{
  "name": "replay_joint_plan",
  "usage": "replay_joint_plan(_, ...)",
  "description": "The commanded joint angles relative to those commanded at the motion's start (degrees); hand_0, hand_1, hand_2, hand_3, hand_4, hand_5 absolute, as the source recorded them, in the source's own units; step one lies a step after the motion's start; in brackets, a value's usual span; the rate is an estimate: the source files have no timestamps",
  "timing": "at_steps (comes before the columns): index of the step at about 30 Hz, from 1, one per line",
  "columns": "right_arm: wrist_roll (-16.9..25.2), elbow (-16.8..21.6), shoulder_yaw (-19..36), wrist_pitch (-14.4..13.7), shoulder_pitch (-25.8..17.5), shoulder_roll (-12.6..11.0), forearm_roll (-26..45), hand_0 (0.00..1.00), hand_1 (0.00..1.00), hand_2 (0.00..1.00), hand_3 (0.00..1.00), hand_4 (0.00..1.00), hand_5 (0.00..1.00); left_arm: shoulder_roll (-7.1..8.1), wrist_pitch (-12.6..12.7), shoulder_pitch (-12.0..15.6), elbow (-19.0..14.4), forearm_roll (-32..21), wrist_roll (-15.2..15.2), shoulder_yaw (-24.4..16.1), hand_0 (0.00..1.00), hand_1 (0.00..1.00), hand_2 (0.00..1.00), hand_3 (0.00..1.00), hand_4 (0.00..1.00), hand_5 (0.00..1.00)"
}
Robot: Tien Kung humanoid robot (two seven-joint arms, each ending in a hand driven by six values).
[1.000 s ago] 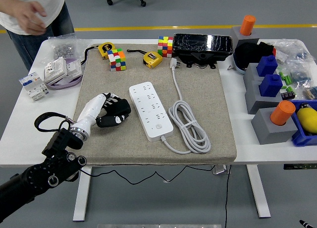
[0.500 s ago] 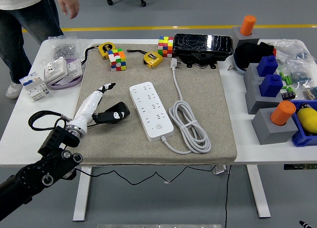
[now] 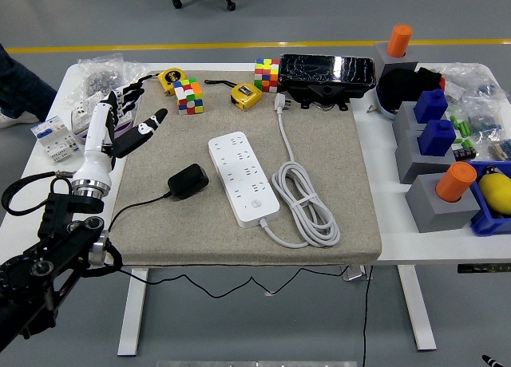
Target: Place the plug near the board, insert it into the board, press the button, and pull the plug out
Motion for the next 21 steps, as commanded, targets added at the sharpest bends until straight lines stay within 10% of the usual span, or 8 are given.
replay_joint_plan(21, 0.0, 0.0, 0.6, 0.0, 0.7, -0.3, -0.3, 0.535, 0.633, 0.643, 0.552, 0.887, 0.411, 0.31, -0.8, 0.1, -4.0, 2.6, 3.1, -5.4, 0.765, 0.759, 0.728, 0.659, 0.829, 0.35)
